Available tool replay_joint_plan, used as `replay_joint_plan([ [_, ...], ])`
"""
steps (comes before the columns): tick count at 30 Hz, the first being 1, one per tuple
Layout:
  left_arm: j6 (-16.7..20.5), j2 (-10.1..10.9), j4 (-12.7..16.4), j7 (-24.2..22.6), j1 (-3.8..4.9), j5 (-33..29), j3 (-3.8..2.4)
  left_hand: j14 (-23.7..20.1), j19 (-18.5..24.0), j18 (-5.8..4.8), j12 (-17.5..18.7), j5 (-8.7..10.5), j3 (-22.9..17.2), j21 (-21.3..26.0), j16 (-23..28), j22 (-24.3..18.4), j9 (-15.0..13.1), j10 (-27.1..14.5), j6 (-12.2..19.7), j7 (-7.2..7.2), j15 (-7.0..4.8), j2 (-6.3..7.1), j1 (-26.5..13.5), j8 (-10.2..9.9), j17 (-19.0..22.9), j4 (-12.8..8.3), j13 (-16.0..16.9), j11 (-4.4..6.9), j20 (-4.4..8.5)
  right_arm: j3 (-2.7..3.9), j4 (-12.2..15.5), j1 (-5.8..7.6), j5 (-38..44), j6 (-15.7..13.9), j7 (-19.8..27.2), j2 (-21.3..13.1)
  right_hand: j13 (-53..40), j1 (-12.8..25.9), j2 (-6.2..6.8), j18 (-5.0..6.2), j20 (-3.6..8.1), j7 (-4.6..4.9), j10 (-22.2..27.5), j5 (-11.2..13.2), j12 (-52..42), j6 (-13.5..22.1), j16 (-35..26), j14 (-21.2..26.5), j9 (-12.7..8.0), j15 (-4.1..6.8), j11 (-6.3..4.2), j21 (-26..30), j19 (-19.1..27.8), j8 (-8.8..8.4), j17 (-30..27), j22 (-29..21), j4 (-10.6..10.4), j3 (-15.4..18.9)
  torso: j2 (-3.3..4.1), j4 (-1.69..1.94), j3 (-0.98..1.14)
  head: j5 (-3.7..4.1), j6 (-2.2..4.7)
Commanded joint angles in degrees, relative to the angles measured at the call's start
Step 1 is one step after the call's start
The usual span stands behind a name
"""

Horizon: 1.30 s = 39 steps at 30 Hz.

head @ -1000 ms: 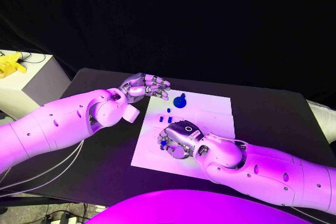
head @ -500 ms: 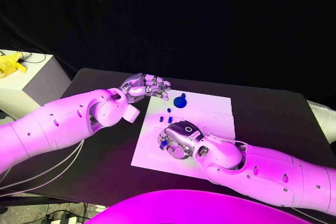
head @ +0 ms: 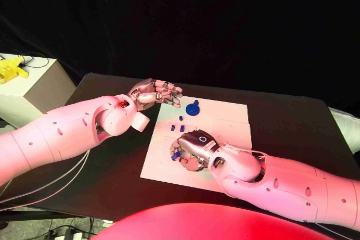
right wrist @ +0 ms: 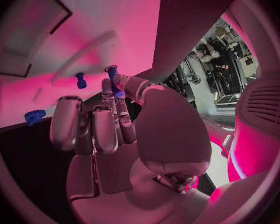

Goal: Assemble the parts on the task board

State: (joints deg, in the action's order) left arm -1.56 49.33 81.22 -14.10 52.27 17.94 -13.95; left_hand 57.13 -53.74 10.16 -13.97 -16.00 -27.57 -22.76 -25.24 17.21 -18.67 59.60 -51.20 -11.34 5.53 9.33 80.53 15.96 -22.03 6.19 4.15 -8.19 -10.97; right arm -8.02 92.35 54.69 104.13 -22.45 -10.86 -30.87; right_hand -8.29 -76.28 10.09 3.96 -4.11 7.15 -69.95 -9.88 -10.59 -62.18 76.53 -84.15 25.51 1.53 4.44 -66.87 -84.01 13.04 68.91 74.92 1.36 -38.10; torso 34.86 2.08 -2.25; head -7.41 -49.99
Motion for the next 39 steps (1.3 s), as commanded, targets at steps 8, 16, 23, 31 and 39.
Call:
replay_joint_plan([
  [8,-1.4,0.0,0.0,0.1,0.00,-0.4,-0.04,0.5,-0.1,0.06,0.2,0.03,0.3,0.4,0.2,-0.1,0.1,0.0,0.0,-0.41,0.06,-0.07,-0.3,-0.3,-0.1,0.2,-0.1,-0.34,-0.22,-0.31,1.8,-0.41,2.9,1.1,-1.3,-0.9,-0.2,-0.1,-1.28,-0.26,0.38,-0.22,-1.6,0.8,0.3,-0.3,0.1,-1.6,0.3,0.26,-1.60,-0.7,-2.3,0.49,0.2,8.9,0.5,-0.4,-0.04,-0.04,-0.02,-0.01,-0.01],
  [16,-1.4,0.0,-0.1,0.2,-0.01,-0.4,-0.04,0.4,-0.1,0.06,0.3,0.02,0.3,0.4,0.2,-0.1,0.1,0.0,0.0,-0.41,0.08,-0.07,-0.4,-0.3,-0.1,0.2,-0.1,-0.35,-0.24,-0.29,2.0,-0.40,3.5,1.9,-2.0,-0.8,-0.2,-0.1,-1.28,-0.26,0.38,-0.22,-1.6,0.8,0.3,-0.3,0.1,-1.6,0.3,0.26,-1.60,-0.7,-2.3,0.49,0.2,8.9,0.5,-0.4,0.00,0.03,-0.06,0.02,-0.01],
  [23,-1.4,-0.1,-0.1,0.2,-0.01,-0.4,-0.04,0.4,-0.1,0.06,0.3,0.02,0.3,0.4,0.2,-0.1,0.1,0.0,0.0,-0.41,0.08,-0.07,-0.4,-0.3,-0.1,0.2,-0.1,-0.35,-0.24,-0.30,1.1,-0.37,3.1,3.2,-1.9,0.0,-0.2,2.8,1.18,0.02,-0.10,0.84,0.5,-0.4,2.3,2.9,-0.4,-1.4,-0.2,-0.57,-0.59,1.7,-1.8,-1.35,-0.5,8.3,0.0,1.0,-0.02,0.04,-0.06,0.02,-0.01],
  [31,-1.5,0.0,-0.1,0.2,-0.01,-0.4,-0.04,0.4,-0.1,0.06,0.3,0.02,0.3,0.4,0.2,-0.1,0.1,0.0,0.0,-0.41,0.08,-0.07,-0.4,-0.3,-0.1,0.2,-0.1,-0.35,-0.24,-0.31,0.4,-0.35,2.8,3.7,-1.7,0.4,1.3,5.2,4.61,1.22,-1.30,1.48,6.5,0.2,5.3,8.0,-2.6,0.1,-1.8,-1.75,0.75,9.9,0.1,-5.03,-3.7,6.0,-1.6,4.5,0.00,0.01,-0.02,0.02,-0.01],
  [39,-1.6,0.0,-0.1,0.4,-0.01,-0.4,-0.04,0.4,-0.1,0.06,0.3,0.02,0.3,0.4,0.2,-0.1,0.1,0.0,0.0,-0.41,0.08,-0.07,-0.4,-0.3,-0.1,0.2,-0.1,-0.35,-0.24,-0.32,0.4,-0.35,2.8,1.8,-1.8,0.2,2.5,2.6,3.77,2.57,-2.06,1.28,12.0,-0.2,4.5,9.1,-6.0,2.9,-2.5,-2.48,1.53,19.6,2.4,-6.32,-9.0,2.9,-2.0,9.9,0.03,-0.05,0.02,0.04,-0.01],
])
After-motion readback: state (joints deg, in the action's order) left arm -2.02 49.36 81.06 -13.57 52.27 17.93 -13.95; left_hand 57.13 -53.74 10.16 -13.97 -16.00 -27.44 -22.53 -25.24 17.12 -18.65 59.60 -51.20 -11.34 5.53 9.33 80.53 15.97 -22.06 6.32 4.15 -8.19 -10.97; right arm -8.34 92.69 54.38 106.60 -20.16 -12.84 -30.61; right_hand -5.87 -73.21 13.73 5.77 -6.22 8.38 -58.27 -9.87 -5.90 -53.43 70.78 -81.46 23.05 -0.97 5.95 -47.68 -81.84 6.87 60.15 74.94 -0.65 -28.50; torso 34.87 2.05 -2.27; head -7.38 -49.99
